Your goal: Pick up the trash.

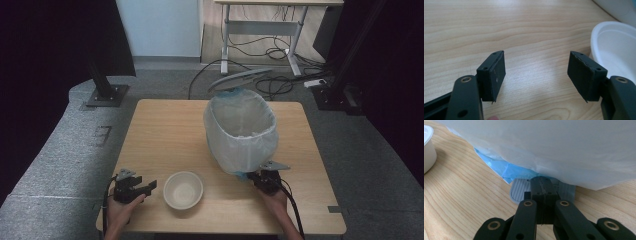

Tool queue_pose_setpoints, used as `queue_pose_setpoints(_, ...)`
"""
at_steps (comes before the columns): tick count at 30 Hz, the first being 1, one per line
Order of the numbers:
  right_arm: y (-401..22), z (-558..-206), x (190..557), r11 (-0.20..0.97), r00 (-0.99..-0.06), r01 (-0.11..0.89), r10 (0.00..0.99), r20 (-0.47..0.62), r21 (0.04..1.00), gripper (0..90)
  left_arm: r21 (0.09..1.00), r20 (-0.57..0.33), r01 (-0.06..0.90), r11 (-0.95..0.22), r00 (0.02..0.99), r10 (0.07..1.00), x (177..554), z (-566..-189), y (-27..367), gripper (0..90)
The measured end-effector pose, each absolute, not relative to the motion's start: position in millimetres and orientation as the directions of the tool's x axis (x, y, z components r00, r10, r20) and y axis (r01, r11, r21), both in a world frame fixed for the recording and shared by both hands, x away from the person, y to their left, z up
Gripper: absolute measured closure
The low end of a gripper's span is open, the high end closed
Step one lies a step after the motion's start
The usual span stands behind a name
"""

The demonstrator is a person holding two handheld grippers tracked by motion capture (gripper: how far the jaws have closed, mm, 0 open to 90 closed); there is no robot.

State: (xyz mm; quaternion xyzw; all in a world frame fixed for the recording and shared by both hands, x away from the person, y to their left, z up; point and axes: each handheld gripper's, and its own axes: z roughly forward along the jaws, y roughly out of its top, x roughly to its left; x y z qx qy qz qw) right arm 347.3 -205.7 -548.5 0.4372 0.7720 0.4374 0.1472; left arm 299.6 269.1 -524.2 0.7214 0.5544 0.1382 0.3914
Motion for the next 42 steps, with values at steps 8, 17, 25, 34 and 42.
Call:
queue_pose_setpoints(8,-206.1,-548.8,347.4,0.232,-0.574,0.548,0.803,0.160,0.804,89.5,0.752,-0.243,0.654,-0.081,0.389,0.889,294.5,-512.3,260.5,33.6)
queue_pose_setpoints(17,-206.1,-548.5,347.7,0.236,-0.577,0.547,0.802,0.157,0.803,89.5,0.772,-0.254,0.629,-0.091,0.437,0.863,290.3,-504.4,247.6,37.1)
queue_pose_setpoints(25,-205.4,-548.7,346.8,0.233,-0.572,0.545,0.806,0.154,0.805,89.6,0.763,-0.260,0.634,-0.129,0.483,0.836,291.9,-505.9,238.6,41.2)
queue_pose_setpoints(34,-205.7,-549.2,346.6,0.230,-0.571,0.544,0.806,0.155,0.807,89.6,0.723,-0.237,0.665,-0.190,0.496,0.835,296.6,-515.5,225.5,42.6)
queue_pose_setpoints(42,-205.8,-549.2,346.6,0.229,-0.571,0.543,0.806,0.156,0.807,89.6,0.679,-0.249,0.701,-0.216,0.497,0.831,300.4,-523.5,221.1,60.3)
